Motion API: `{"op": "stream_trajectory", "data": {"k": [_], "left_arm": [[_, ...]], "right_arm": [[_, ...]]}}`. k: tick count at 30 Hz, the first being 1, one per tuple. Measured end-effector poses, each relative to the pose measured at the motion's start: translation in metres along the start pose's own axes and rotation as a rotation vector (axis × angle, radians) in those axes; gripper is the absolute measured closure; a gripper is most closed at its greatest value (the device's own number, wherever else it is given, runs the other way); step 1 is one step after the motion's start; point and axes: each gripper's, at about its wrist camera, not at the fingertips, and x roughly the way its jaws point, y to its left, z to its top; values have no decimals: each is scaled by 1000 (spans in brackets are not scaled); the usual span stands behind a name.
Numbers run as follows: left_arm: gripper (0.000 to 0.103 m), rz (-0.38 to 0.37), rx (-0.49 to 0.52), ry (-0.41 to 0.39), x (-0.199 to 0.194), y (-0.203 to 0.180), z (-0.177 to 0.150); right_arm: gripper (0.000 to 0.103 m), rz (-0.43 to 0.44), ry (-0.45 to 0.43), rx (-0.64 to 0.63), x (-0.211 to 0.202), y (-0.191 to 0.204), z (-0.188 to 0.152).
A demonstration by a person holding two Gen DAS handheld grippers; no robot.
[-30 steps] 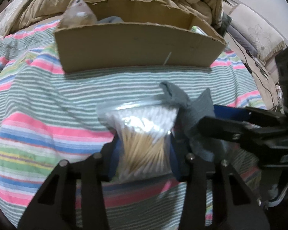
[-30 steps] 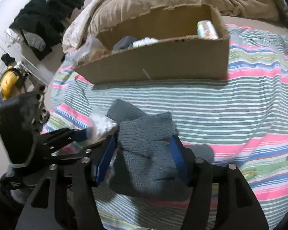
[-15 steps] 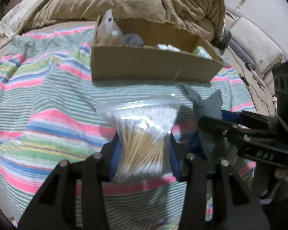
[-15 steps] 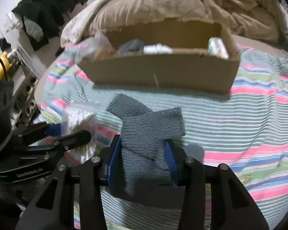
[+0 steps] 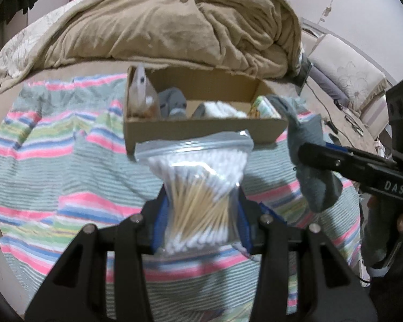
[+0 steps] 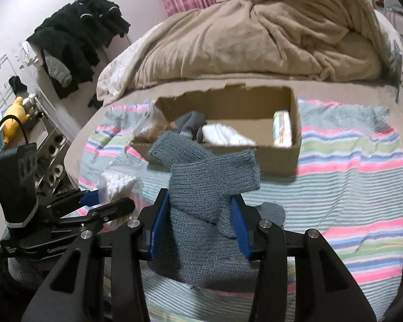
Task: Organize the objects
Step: 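Lower the swab bag and gloves into the box and open both tools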
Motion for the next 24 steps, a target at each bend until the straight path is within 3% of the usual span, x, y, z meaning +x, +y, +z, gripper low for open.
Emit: {"op": "stream_trajectory", "data": {"k": [24], "left_arm": [[58, -6, -3, -108, 2, -4, 61]], "right_arm": [[56, -29, -83, -7, 5, -22, 51]]}}
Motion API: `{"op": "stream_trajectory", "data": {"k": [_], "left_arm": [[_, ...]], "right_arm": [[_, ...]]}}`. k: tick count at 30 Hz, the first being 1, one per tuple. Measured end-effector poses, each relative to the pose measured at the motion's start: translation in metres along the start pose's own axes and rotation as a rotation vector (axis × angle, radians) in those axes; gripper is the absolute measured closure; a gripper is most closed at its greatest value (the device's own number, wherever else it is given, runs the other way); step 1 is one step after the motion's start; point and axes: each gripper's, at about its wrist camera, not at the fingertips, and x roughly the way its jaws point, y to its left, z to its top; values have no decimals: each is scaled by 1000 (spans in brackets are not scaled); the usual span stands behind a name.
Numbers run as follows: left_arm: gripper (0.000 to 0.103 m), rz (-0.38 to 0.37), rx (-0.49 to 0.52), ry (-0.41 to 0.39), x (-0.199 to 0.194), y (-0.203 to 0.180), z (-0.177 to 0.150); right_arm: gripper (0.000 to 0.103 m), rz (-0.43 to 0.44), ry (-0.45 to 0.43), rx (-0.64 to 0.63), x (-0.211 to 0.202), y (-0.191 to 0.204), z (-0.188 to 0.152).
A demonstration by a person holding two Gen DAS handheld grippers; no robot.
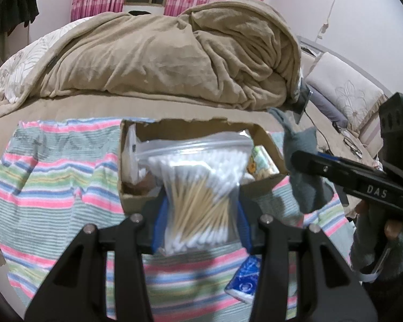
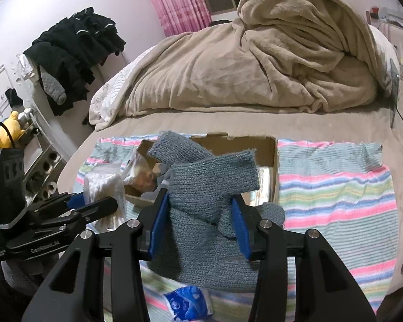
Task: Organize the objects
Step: 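Lower the swab bag and gloves into the box and open both tools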
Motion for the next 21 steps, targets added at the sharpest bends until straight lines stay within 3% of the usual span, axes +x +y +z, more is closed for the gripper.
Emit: {"op": "stream_trajectory", "data": {"k": [21], "left_arm": [[58, 21, 16, 2, 55, -1, 37]], "right_arm": [[55, 7, 11, -22, 56, -24, 31]]}}
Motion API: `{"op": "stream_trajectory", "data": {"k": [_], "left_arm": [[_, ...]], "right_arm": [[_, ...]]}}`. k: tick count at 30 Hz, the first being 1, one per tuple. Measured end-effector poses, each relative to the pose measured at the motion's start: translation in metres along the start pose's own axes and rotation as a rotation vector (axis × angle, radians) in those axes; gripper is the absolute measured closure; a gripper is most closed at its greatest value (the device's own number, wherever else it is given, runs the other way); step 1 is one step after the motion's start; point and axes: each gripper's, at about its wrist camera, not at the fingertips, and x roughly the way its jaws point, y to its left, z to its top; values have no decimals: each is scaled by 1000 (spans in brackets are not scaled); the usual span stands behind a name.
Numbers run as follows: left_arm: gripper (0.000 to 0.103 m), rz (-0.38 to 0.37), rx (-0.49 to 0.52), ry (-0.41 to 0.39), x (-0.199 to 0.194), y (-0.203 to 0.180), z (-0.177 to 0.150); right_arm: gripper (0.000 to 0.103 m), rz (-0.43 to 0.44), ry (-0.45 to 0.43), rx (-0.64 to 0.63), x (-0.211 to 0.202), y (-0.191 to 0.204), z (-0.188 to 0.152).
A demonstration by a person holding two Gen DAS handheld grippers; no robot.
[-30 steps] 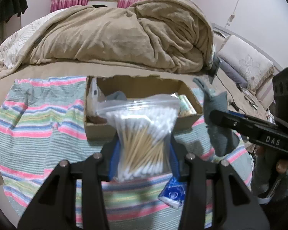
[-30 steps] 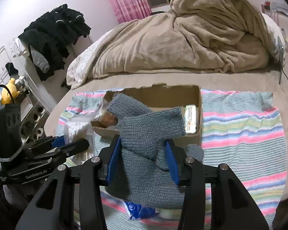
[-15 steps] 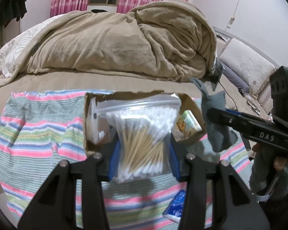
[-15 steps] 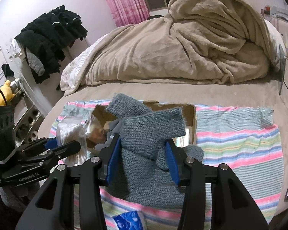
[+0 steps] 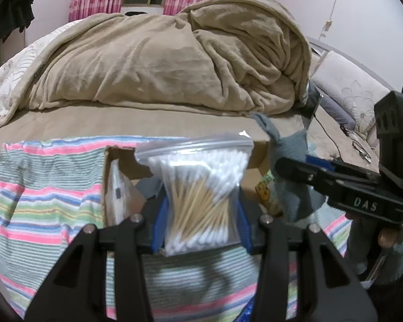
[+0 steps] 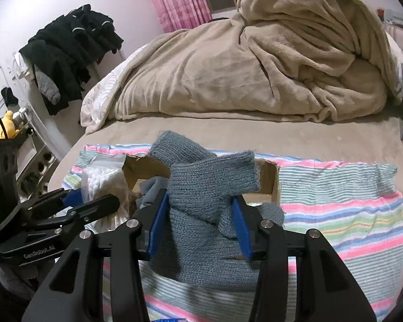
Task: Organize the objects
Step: 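Lower the swab bag and gloves into the box and open both tools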
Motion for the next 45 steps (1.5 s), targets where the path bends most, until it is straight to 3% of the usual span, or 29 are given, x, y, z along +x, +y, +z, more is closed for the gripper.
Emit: {"op": "stream_trajectory", "data": {"k": [13, 19, 20, 34, 37, 45], "left_arm": [[57, 1, -2, 46, 38, 3, 12], [51, 8, -20, 97, 51, 7, 10], [46, 5, -30, 93, 50, 9, 10], [44, -5, -34, 51, 19, 6, 10], [36, -5, -40, 38, 6, 5, 7], [35, 3, -40, 10, -31, 5, -4]], "right_arm": [[52, -29, 85, -33, 39, -7, -5], [45, -24, 56, 4, 29, -15, -2], [45, -28, 45, 12, 26, -17, -2], [45, -27, 40, 27, 5, -8, -10], [45, -30, 33, 21, -5, -1, -13], [38, -43, 19, 6, -31, 17, -25]]}}
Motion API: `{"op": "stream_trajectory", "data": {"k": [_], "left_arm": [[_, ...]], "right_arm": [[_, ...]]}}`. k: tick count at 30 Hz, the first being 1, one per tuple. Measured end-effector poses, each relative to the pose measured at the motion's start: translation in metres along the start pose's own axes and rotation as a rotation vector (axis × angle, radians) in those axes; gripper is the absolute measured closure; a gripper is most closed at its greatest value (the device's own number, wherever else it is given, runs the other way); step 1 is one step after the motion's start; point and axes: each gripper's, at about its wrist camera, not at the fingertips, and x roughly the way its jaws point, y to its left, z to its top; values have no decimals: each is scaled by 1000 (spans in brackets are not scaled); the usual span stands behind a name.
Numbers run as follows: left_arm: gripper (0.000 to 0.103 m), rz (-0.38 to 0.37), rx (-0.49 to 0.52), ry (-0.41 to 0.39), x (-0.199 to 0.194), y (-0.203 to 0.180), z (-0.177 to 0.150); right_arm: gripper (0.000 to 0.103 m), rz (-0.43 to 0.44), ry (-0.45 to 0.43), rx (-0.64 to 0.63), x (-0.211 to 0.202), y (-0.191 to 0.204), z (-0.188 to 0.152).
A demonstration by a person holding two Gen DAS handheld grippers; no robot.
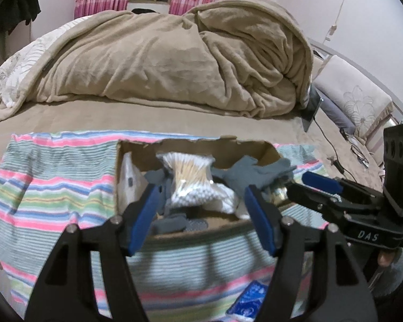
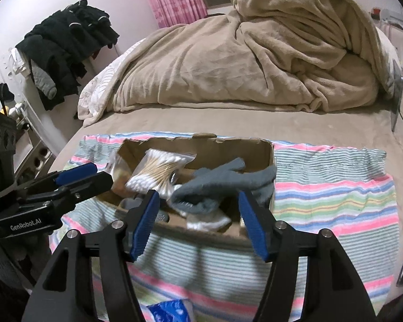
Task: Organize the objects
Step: 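Lower the swab bag and gloves into the box and open both tools, then reach the right tool to the blue tissue pack and grasp it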
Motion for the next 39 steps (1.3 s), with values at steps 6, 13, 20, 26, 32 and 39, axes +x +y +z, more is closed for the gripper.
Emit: {"op": "stream_trajectory", "data": {"k": [6, 13, 20, 26, 32, 39], "left_arm": [[35, 13, 9, -8, -21, -2, -15], [35, 16, 11, -13, -41, -6, -33], [32, 17, 17, -10, -54, -7, -50], [25, 17, -6, 5, -60, -1, -68], [25, 31, -22, 34, -59, 7, -88], [25, 37, -38, 85, -52, 15, -111]], "right_arm": [[36, -17, -10, -18, -20, 11, -9], [30, -33, -11, -50, -35, 24, -23], [25, -50, 12, -80, -40, 35, -46], [22, -95, 56, -122, -32, 43, -70], [19, -97, 115, -139, -19, 49, -95], [18, -82, 180, -162, -3, 55, -117]]}}
